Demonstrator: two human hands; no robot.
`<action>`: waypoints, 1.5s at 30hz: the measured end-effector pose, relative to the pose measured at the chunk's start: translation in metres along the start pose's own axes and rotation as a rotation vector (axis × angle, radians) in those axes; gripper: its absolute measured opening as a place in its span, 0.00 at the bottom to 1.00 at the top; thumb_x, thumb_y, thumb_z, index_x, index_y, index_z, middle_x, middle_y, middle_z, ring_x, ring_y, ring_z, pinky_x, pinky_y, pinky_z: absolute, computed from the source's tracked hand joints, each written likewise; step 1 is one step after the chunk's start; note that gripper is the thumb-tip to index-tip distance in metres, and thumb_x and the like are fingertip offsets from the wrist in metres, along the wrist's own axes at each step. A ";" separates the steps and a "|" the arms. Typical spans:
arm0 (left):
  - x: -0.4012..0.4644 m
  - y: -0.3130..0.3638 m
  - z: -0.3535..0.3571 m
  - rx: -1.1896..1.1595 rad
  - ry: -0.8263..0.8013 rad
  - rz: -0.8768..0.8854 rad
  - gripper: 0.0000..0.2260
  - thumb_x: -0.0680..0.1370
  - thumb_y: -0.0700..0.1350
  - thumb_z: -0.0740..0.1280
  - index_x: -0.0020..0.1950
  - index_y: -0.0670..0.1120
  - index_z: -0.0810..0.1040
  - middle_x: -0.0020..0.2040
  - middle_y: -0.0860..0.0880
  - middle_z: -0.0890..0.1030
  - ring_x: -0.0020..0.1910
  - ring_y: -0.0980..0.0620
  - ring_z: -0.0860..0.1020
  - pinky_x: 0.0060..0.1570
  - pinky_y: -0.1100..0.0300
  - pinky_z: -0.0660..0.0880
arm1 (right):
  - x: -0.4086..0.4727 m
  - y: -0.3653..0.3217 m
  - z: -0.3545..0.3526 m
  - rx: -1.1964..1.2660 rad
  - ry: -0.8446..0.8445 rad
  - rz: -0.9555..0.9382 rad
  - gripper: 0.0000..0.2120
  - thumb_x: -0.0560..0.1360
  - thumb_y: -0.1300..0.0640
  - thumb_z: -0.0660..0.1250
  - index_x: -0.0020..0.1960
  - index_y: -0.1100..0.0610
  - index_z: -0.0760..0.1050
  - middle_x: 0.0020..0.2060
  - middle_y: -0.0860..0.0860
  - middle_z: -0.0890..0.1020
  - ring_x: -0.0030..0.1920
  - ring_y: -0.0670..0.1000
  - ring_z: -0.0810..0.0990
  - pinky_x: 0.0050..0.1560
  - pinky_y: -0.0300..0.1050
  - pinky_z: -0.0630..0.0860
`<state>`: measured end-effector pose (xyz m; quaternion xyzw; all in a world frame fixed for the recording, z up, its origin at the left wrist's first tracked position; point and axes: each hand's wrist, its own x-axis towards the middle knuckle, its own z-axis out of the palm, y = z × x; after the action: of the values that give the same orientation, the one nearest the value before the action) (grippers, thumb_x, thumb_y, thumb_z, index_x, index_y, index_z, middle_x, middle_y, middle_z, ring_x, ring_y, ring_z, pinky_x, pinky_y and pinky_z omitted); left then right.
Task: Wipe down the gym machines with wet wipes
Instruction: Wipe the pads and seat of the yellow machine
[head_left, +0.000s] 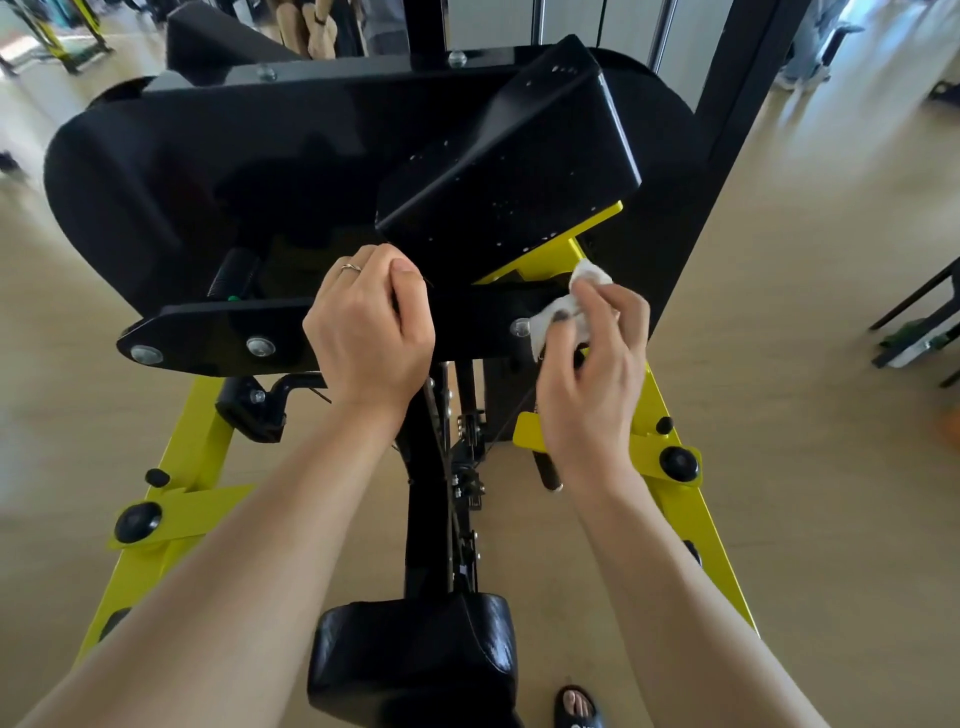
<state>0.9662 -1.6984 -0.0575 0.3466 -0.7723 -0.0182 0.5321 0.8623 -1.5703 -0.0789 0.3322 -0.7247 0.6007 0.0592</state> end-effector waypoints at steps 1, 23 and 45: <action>0.000 0.000 0.000 0.008 -0.001 -0.003 0.14 0.79 0.40 0.57 0.37 0.43 0.78 0.35 0.51 0.79 0.35 0.52 0.75 0.33 0.62 0.65 | -0.001 -0.001 0.002 -0.004 -0.017 -0.008 0.17 0.81 0.61 0.62 0.66 0.67 0.77 0.63 0.59 0.73 0.62 0.51 0.74 0.58 0.23 0.64; -0.001 0.004 0.004 0.274 -0.014 0.002 0.15 0.83 0.41 0.56 0.43 0.43 0.79 0.39 0.50 0.81 0.39 0.51 0.77 0.35 0.59 0.69 | 0.024 0.018 -0.029 -0.019 -0.121 0.044 0.17 0.81 0.60 0.62 0.67 0.64 0.76 0.64 0.55 0.71 0.57 0.41 0.65 0.52 0.18 0.63; 0.000 0.000 0.006 0.296 0.068 0.064 0.13 0.79 0.38 0.60 0.36 0.45 0.76 0.32 0.52 0.77 0.31 0.52 0.73 0.28 0.60 0.62 | 0.059 -0.026 0.010 -0.056 -0.404 -0.189 0.13 0.82 0.56 0.62 0.52 0.60 0.84 0.55 0.48 0.75 0.50 0.38 0.74 0.49 0.26 0.69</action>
<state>0.9610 -1.7005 -0.0604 0.3970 -0.7585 0.1248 0.5015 0.8342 -1.6048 -0.0316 0.5105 -0.7038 0.4935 -0.0220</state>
